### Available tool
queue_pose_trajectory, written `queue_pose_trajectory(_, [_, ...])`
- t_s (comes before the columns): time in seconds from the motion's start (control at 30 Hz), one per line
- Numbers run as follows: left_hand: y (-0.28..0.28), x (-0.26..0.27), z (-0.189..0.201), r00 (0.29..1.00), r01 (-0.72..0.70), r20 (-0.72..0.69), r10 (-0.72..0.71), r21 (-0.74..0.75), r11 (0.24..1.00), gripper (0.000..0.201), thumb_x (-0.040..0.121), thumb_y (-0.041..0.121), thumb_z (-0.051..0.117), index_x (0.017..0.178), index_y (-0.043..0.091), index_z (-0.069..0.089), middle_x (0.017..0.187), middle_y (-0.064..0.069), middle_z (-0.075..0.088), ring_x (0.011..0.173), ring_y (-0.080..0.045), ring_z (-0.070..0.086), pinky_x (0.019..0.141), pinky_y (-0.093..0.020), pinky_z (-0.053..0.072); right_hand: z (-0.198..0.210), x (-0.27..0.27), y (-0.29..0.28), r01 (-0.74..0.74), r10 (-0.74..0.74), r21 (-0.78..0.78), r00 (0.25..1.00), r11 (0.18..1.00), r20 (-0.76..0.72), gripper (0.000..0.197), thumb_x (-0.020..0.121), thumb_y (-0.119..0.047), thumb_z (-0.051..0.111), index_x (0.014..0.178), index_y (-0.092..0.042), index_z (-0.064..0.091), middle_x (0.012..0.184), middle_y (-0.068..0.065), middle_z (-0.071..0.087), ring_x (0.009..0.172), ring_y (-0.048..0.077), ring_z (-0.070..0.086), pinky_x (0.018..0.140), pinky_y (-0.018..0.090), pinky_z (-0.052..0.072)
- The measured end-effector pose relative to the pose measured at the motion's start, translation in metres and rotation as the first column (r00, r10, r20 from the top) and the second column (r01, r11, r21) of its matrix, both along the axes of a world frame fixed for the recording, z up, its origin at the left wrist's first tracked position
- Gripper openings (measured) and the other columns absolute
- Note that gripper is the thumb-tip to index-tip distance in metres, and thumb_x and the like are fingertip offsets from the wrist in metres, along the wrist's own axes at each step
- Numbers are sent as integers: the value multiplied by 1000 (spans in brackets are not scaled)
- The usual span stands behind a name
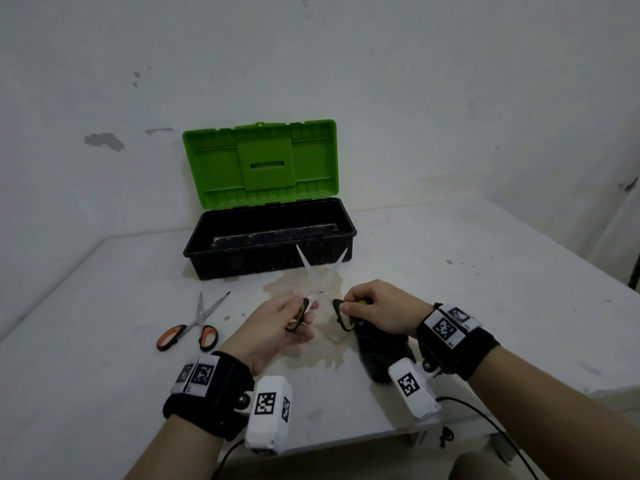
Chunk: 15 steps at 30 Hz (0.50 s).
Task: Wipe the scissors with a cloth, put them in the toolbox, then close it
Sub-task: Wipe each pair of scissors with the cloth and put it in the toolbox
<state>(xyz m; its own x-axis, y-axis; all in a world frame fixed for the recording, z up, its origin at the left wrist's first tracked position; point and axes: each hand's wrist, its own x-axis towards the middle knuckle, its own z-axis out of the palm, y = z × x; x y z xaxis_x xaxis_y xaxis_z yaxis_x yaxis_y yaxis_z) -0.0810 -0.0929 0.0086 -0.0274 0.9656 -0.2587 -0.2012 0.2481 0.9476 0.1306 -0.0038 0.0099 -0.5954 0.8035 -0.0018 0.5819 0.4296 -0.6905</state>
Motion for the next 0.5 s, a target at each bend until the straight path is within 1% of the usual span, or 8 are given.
queue_pose_trajectory(0.1, [-1, -3, 0, 997, 37, -69, -37, 1, 999, 39, 108, 28, 39, 112, -1, 65, 72, -1, 56, 54, -10, 45, 51, -19, 39, 8, 4, -1, -69, 71, -56, 997, 996, 32, 20, 93, -41, 62, 84, -25, 70, 66, -11, 59, 57, 1, 48, 59, 18, 40])
queue_pose_trajectory(0.2, [-1, -5, 2, 988, 89, -124, -90, -16, 996, 41, 108, 28, 36, 115, -2, 62, 68, 3, 54, 48, -7, 34, 46, -18, 26, 14, 8, -1, -115, 121, -90, 990, 989, 70, 22, 93, -42, 61, 84, -23, 70, 69, -7, 60, 60, 6, 49, 61, 22, 41])
queue_pose_trajectory(0.27, [-2, -6, 2, 984, 121, -127, -123, -20, 992, 40, 108, 28, 36, 114, -2, 61, 67, 3, 52, 47, -7, 30, 44, -18, 23, 17, 11, -1, -134, 144, -123, 987, 983, 76, 23, 92, -44, 61, 88, -23, 71, 76, -1, 64, 65, 10, 52, 65, 28, 44])
queue_pose_trajectory(0.3, [-3, -7, 2, 982, 129, -133, -131, -26, 991, 39, 108, 28, 36, 113, -1, 62, 67, 3, 52, 47, -7, 29, 43, -18, 23, 18, 12, -1, -132, 143, -135, 987, 982, 76, 23, 91, -44, 62, 88, -23, 71, 77, 0, 64, 66, 10, 53, 67, 28, 45])
queue_pose_trajectory(0.37, [-2, -7, 1, 981, 123, -149, -125, -26, 992, 38, 108, 29, 37, 110, 1, 62, 67, 3, 51, 47, -7, 27, 43, -18, 23, 17, 13, -3, -121, 132, -139, 988, 983, 75, 23, 91, -44, 62, 88, -23, 71, 76, -3, 63, 65, 9, 53, 67, 26, 45])
queue_pose_trajectory(0.43, [-1, -7, 0, 985, 100, -139, -103, -27, 995, 36, 108, 29, 38, 107, 2, 62, 65, 3, 49, 47, -7, 26, 44, -19, 21, 17, 13, -6, -100, 109, -109, 992, 989, 72, 25, 91, -45, 62, 86, -23, 72, 72, -7, 62, 62, 5, 52, 65, 22, 44])
queue_pose_trajectory(0.47, [-1, -7, -1, 988, 87, -121, -90, -31, 996, 35, 108, 28, 39, 106, 2, 62, 65, 3, 49, 48, -7, 26, 45, -20, 20, 17, 15, -6, -72, 77, -103, 996, 992, 44, 30, 92, -48, 61, 83, -21, 71, 69, -9, 62, 61, 4, 53, 65, 21, 45])
queue_pose_trajectory(0.5, [-1, -9, -3, 991, 77, -104, -79, -31, 997, 34, 107, 28, 40, 105, 3, 62, 64, 3, 48, 48, -8, 26, 45, -20, 20, 18, 19, -6, -18, 16, -112, 1000, 994, -14, 36, 92, -51, 59, 82, -19, 71, 68, -10, 63, 62, 3, 55, 66, 21, 47])
